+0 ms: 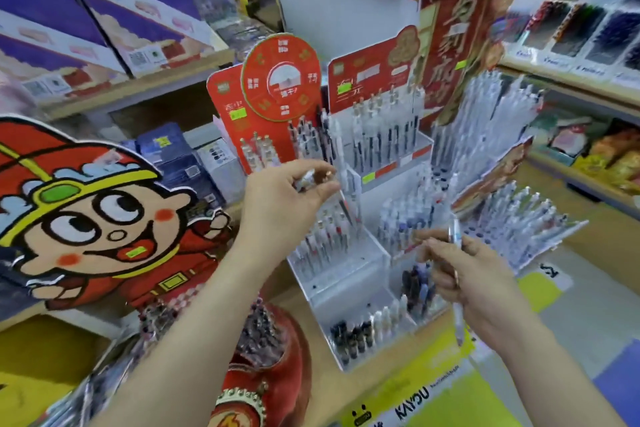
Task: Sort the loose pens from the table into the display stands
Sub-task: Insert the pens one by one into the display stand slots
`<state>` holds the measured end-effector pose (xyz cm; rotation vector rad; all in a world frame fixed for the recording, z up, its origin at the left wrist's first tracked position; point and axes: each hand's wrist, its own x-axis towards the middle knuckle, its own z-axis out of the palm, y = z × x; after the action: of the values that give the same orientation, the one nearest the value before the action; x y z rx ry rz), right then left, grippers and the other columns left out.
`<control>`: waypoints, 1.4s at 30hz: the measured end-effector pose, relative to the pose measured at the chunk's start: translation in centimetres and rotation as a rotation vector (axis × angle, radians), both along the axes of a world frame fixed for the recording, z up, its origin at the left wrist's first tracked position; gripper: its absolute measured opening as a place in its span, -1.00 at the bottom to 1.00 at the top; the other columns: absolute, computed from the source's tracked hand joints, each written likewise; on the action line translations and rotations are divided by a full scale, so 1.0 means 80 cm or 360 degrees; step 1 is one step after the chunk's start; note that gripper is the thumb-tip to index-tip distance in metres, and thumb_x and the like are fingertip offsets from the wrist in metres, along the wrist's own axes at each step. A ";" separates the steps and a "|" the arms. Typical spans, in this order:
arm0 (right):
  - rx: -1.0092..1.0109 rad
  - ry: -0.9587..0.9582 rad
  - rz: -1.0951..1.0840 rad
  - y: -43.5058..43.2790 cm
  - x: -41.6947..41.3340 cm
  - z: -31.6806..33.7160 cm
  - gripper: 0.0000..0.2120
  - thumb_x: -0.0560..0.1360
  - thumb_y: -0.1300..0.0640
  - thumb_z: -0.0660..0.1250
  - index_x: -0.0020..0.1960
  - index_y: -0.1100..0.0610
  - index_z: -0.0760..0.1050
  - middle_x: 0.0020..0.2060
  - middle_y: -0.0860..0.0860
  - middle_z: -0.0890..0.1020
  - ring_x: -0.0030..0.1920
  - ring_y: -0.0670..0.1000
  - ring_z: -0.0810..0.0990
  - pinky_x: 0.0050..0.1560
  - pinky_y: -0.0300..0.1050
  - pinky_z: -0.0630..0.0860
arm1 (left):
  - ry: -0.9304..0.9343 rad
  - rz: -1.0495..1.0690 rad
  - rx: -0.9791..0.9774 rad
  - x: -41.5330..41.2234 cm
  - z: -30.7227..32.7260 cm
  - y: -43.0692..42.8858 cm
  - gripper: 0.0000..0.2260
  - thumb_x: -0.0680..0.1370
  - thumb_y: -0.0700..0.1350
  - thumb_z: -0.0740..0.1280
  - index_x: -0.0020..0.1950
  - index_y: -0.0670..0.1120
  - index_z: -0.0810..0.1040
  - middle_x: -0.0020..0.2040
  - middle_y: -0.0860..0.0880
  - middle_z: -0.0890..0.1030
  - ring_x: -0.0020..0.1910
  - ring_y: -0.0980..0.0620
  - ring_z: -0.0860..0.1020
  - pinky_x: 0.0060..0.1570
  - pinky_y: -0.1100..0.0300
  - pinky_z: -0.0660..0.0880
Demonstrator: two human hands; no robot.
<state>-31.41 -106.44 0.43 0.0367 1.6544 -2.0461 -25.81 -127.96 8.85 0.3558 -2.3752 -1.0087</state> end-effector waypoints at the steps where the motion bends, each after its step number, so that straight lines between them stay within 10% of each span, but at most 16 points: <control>1: 0.0001 -0.0002 0.0012 0.004 -0.008 -0.001 -0.82 0.62 0.28 0.19 0.04 0.24 0.58 -0.31 0.10 0.54 -0.53 -0.08 0.23 -0.56 -0.27 0.12 | -0.0028 0.0030 -0.0037 -0.005 -0.011 0.004 -0.87 0.45 -0.08 0.48 0.00 0.02 0.69 -0.15 0.20 0.63 -0.15 0.18 0.58 -0.04 0.11 0.56; 5: -0.0039 -0.0033 0.0116 0.006 -0.027 -0.008 -0.81 0.62 0.28 0.19 0.03 0.23 0.60 -0.31 0.10 0.53 -0.51 -0.06 0.26 -0.58 -0.27 0.15 | -0.0091 0.0119 -0.0131 -0.016 -0.042 0.017 -0.80 0.46 -0.10 0.48 0.07 -0.05 0.69 0.00 0.06 0.69 -0.02 0.25 0.57 0.04 0.36 0.51; 12: -0.0292 -0.0299 0.0345 0.002 -0.035 -0.015 -0.76 0.62 0.31 0.14 0.13 0.35 0.55 -0.29 0.12 0.53 -0.47 -0.05 0.33 -0.60 -0.28 0.19 | -0.0268 0.0146 -0.0122 -0.030 -0.067 0.027 -0.79 0.46 -0.08 0.48 0.08 -0.06 0.69 0.05 0.01 0.69 0.09 0.08 0.60 0.20 0.20 0.49; 30: -0.0516 -0.0342 0.0415 0.000 -0.044 -0.014 -0.73 0.29 0.24 0.44 -0.02 0.28 0.65 -0.17 0.12 0.67 -0.24 0.03 0.64 -0.24 -0.18 0.61 | -0.0671 0.0203 -0.0832 -0.068 -0.085 0.016 -0.68 0.56 0.15 0.28 -0.12 -0.07 0.66 -0.11 0.03 0.44 -0.21 0.03 0.43 -0.31 0.17 0.32; 42: -0.0423 -0.0221 0.0444 -0.010 -0.046 -0.006 -0.73 0.35 0.25 0.37 0.04 0.27 0.58 -0.20 0.13 0.70 -0.21 0.02 0.69 -0.34 -0.26 0.53 | -0.0827 0.0127 -0.1291 -0.075 -0.075 0.026 -0.69 0.59 0.12 0.25 0.05 -0.09 0.62 -0.02 -0.03 0.52 -0.04 -0.07 0.52 -0.22 0.06 0.50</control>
<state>-35.05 -107.22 -0.07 -0.1331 1.2196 -1.9805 -31.85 -125.85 2.84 0.4194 -2.9454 0.1651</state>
